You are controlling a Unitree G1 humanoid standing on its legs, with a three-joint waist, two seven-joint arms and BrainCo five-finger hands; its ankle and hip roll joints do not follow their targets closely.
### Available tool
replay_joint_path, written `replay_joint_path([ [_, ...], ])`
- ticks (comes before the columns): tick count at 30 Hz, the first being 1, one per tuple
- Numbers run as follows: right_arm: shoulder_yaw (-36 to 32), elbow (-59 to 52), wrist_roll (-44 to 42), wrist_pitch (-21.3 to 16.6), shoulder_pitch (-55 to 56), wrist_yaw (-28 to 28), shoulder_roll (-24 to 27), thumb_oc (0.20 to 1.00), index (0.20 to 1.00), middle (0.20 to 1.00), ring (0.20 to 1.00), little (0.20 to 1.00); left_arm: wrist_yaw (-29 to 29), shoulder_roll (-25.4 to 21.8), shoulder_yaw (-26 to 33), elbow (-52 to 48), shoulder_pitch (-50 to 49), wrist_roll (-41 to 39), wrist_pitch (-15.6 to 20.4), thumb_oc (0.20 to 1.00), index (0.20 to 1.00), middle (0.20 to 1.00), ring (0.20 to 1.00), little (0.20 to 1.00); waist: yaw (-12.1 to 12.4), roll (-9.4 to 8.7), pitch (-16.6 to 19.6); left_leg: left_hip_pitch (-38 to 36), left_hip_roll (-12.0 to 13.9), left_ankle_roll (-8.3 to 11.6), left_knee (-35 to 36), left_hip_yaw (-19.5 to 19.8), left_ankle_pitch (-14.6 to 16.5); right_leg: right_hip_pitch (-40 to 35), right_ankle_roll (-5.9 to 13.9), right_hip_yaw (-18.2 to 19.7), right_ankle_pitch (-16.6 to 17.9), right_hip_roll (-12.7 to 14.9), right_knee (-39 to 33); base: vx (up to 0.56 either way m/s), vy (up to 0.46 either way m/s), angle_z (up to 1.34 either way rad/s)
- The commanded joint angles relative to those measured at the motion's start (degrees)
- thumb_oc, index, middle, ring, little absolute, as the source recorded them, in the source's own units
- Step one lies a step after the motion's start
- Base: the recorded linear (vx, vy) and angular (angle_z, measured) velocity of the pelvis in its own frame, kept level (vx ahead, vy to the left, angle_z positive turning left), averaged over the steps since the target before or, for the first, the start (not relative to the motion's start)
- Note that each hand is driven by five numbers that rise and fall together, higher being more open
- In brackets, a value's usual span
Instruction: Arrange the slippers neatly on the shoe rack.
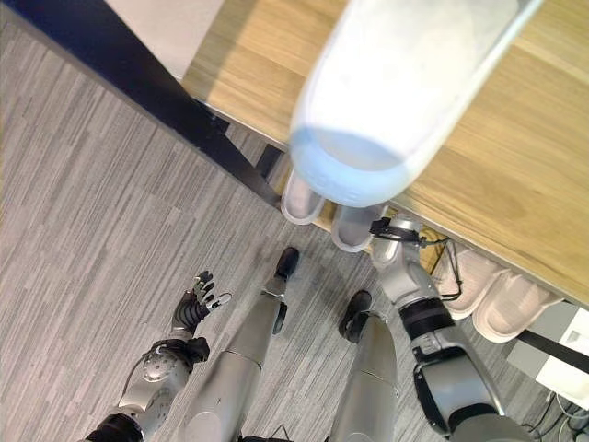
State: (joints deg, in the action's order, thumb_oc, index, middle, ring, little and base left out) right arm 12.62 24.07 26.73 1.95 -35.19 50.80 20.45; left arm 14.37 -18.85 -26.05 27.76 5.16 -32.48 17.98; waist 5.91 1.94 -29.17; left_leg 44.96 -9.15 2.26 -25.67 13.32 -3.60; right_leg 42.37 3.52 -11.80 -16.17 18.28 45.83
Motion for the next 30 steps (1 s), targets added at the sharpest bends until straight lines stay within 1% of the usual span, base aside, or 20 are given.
replay_joint_path([
  [1, -2.41, -3.39, -11.1, -11.06, 1.19, 0.05, -1.8, 1.0, 1.0, 1.0, 1.0, 1.0, 1.12, 2.08, -2.33, -0.74, -1.35, 2.27, 0.69, 1.0, 1.0, 1.0, 1.0, 1.0, 0.13, 1.85, 1.11, 0.28, -0.03, -2.45, -5.68, -1.89, 10.21, -0.11, 1.24, 0.81, 1.83, -1.01, -6.73, -0.01, 0.004, -0.06],
  [2, -3.85, -3.89, -17.41, -14.5, 2.06, -1.12, -4.26, 1.0, 1.0, 1.0, 1.0, 1.0, 1.26, 2.07, -2.63, -1.05, -1.46, 2.03, 0.36, 1.0, 1.0, 1.0, 1.0, 1.0, 0.06, 1.8, 1.17, 0.77, -0.08, -2.51, -6.07, -2.0, 10.28, 0.4, 1.2, 0.97, 1.69, -0.97, -6.39, 0.0, 0.019, -0.1],
  [3, -5.88, -3.26, -25.44, -18.5, 3.12, -1.66, -7.81, 1.0, 1.0, 1.0, 1.0, 1.0, 1.47, 2.28, -3.04, -1.49, -1.64, 1.85, -0.1, 1.0, 1.0, 1.0, 1.0, 1.0, -0.29, 2.14, 0.97, 1.62, -0.15, -2.68, -6.85, -2.33, 10.42, 1.38, 1.12, 1.13, 1.35, -0.86, -5.45, 0.0, 0.014, -0.09],
  [4, -5.9, -3.22, -25.53, -18.57, 3.13, -1.71, -7.8, 1.0, 1.0, 1.0, 1.0, 1.0, 1.48, 2.25, -3.05, -1.51, -1.67, 1.86, -0.11, 1.0, 1.0, 1.0, 1.0, 1.0, -0.26, 2.1, 1.03, 1.69, -0.16, -2.68, -6.9, -2.36, 10.44, 1.46, 1.12, 1.16, 1.32, -0.84, -5.38, 0.0, 0.022, -0.08],
  [5, -6.26, -2.89, -26.94, -19.6, 3.37, -1.23, -8.92, 1.0, 1.0, 1.0, 1.0, 1.0, 1.58, 2.3, -3.16, -1.58, -1.88, 1.93, -0.18, 1.0, 1.0, 1.0, 1.0, 1.0, -0.38, 2.31, 0.93, 1.98, -0.18, -2.73, -7.17, -2.5, 10.48, 1.69, 1.1, 1.21, 1.24, -0.84, -5.14, 0.0, 0.019, -0.05],
  [6, -5.25, -5.23, -28.58, -20.71, 5.01, -0.95, -10.75, 1.0, 1.0, 1.0, 1.0, 1.0, 2.69, 3.83, -2.47, 1.83, 1.17, 1.78, -0.89, 1.0, 1.0, 1.0, 1.0, 1.0, -1.12, 1.96, 0.89, 2.31, -0.15, -2.76, -7.54, -2.74, 10.59, 2.24, 1.12, 1.39, 1.29, -0.88, -4.79, -0.01, 0.031, -0.05],
  [7, -4.33, -4.56, -32.04, -22.88, 5.57, -1.56, -12.59, 1.0, 1.0, 1.0, 1.0, 1.0, 3.32, 5.2, -3.29, 3.34, 2.9, 0.47, -0.39, 1.0, 1.0, 1.0, 1.0, 1.0, -1.73, 1.72, 0.86, 2.65, -0.06, -2.81, -8.02, -3.0, 10.74, 2.7, 1.14, 1.65, 1.53, -1.01, -4.72, 0.0, 0.0, 0.0],
  [8, -4.32, -4.46, -32.18, -23.0, 5.52, -1.64, -12.51, 1.0, 1.0, 1.0, 1.0, 1.0, 3.28, 5.28, -3.28, 3.52, 3.01, 0.43, -0.28, 1.0, 1.0, 1.0, 1.0, 1.0, -1.72, 1.72, 0.88, 2.73, -0.06, -2.81, -8.07, -3.05, 10.77, 2.8, 1.15, 1.71, 1.51, -1.0, -4.66, 0.0, 0.0, 0.0],
  [9, -2.97, -0.94, -35.98, -23.32, 4.9, -3.23, -14.16, 1.0, 1.0, 1.0, 1.0, 1.0, 2.88, 5.63, -3.61, 5.06, 3.23, -0.33, -0.12, 1.0, 1.0, 1.0, 1.0, 1.0, -1.63, 1.92, 0.98, 2.9, 0.06, -2.9, -8.5, -3.28, 10.97, 3.08, 1.07, 1.99, 1.66, -1.09, -4.55, 0.0, 0.023, -0.06],
  [11, -1.0, 1.01, -43.55, -25.11, 4.37, -6.49, -16.64, 1.0, 1.0, 1.0, 1.0, 1.0, 2.84, 5.01, -3.61, 5.39, 3.38, -1.45, 0.01, 1.0, 1.0, 1.0, 1.0, 1.0, -1.39, 2.02, 0.87, 3.07, 0.17, -2.94, -9.15, -3.55, 11.24, 3.41, 1.06, 2.39, 1.93, -1.07, -4.32, -0.01, 0.026, -0.19],
  [14, 1.8, 4.55, -51.13, -25.95, 4.27, -11.62, -18.44, 1.0, 1.0, 1.0, 1.0, 1.0, 2.93, 5.22, -2.89, 7.47, 4.68, -2.73, -0.24, 1.0, 1.0, 1.0, 1.0, 1.0, -1.34, 2.1, 0.62, 3.04, 0.27, -3.0, -10.35, -3.99, 11.72, 3.31, 1.03, 2.89, 1.86, -1.12, -3.47, -0.01, 0.026, -0.15],
  [16, 3.29, 7.1, -54.75, -25.83, 3.36, -14.79, -19.11, 1.0, 1.0, 1.0, 1.0, 1.0, 3.11, 5.68, -2.09, 9.15, 6.58, -3.79, -0.2, 1.0, 1.0, 1.0, 1.0, 1.0, -1.36, 2.1, 0.48, 2.79, 0.3, -3.11, -11.06, -4.24, 12.12, 3.34, 1.02, 3.42, 1.69, -1.11, -2.69, -0.01, 0.033, -0.09],
  [17, 3.9, 7.59, -55.59, -25.66, 2.62, -15.2, -19.22, 1.0, 1.0, 1.0, 1.0, 1.0, 3.28, 5.84, -1.62, 10.02, 7.74, -4.27, -0.24, 1.0, 1.0, 1.0, 1.0, 1.0, -1.36, 2.14, 0.5, 2.71, 0.23, -3.19, -11.82, -4.42, 12.46, 3.39, 0.95, 3.81, 1.54, -1.16, -2.09, 0.0, 0.051, -0.09],
  [18, 4.81, 8.77, -56.03, -24.93, 1.58, -16.92, -19.19, 1.0, 1.0, 1.0, 1.0, 1.0, 3.33, 6.52, -0.94, 11.53, 9.36, -4.76, -0.2, 1.0, 1.0, 1.0, 1.0, 1.0, -1.32, 2.13, 0.58, 2.55, 0.18, -3.34, -12.77, -4.56, 12.9, 3.57, 0.84, 4.29, 1.18, -1.18, -1.04, 0.01, 0.037, -0.08],
  [19, 4.8, 8.86, -56.1, -24.96, 1.46, -16.99, -19.15, 1.0, 1.0, 1.0, 1.0, 1.0, 3.29, 6.55, -0.9, 11.62, 9.47, -4.77, -0.17, 1.0, 1.0, 1.0, 1.0, 1.0, -1.32, 2.12, 0.49, 2.56, 0.18, -3.34, -12.84, -4.6, 12.95, 3.6, 0.84, 4.34, 1.13, -1.17, -0.95, 0.01, 0.047, -0.11],
  [20, 5.64, 10.3, -56.45, -24.27, -0.2, -18.34, -19.3, 1.0, 1.0, 1.0, 1.0, 1.0, 3.86, 7.15, -0.03, 13.55, 11.86, -4.77, 0.01, 1.0, 1.0, 1.0, 1.0, 1.0, -1.29, 2.09, 0.54, 2.22, 0.09, -3.64, -14.89, -5.04, 14.02, 3.27, 0.56, 5.18, 0.48, -1.2, 0.38, 0.01, 0.032, -0.12],
  [24, 6.8, 12.55, -57.93, -23.44, -2.34, -21.21, -20.03, 1.0, 1.0, 1.0, 1.0, 1.0, 4.09, 8.46, 0.98, 16.4, 14.62, -6.0, 0.22, 1.0, 1.0, 1.0, 1.0, 1.0, -1.21, 2.05, 0.67, 1.77, -0.01, -4.06, -17.87, -5.45, 15.65, 3.0, 0.21, 6.06, -0.68, -1.15, 2.72, 0.01, 0.028, -0.15],
  [25, 7.12, 12.44, -57.4, -23.17, -3.0, -20.83, -19.97, 1.0, 1.0, 1.0, 1.0, 1.0, 4.34, 8.67, 1.11, 16.96, 15.05, -6.12, 0.34, 1.0, 1.0, 1.0, 1.0, 1.0, -1.22, 2.0, 0.75, 1.69, -0.08, -4.1, -18.57, -5.49, 16.07, 3.03, 0.11, 6.41, -0.95, -1.18, 3.21, 0.02, 0.032, -0.01],
  [26, 7.16, 14.59, -57.68, -22.79, -4.12, -21.81, -20.35, 1.0, 1.0, 1.0, 1.0, 1.0, 4.27, 9.25, 1.09, 18.3, 15.93, -6.57, 0.52, 1.0, 1.0, 1.0, 1.0, 1.0, -1.15, 1.92, 0.91, 1.57, 0.02, -4.17, -19.38, -5.84, 16.53, 2.84, -0.01, 6.56, -1.27, -1.32, 3.74, 0.0, 0.0, 0.0],
  [30, 6.71, 17.08, -57.0, -22.4, -6.07, -21.67, -20.08, 1.0, 1.0, 1.0, 1.0, 1.0, 4.29, 9.85, 0.83, 20.38, 17.67, -6.98, 0.71, 1.0, 1.0, 1.0, 1.0, 1.0, -1.06, 1.74, 1.33, 1.27, 0.13, -4.16, -19.9, -5.89, 16.94, 2.3, -0.14, 6.49, -1.8, -1.6, 3.85, 0.01, 0.001, -0.02],
])
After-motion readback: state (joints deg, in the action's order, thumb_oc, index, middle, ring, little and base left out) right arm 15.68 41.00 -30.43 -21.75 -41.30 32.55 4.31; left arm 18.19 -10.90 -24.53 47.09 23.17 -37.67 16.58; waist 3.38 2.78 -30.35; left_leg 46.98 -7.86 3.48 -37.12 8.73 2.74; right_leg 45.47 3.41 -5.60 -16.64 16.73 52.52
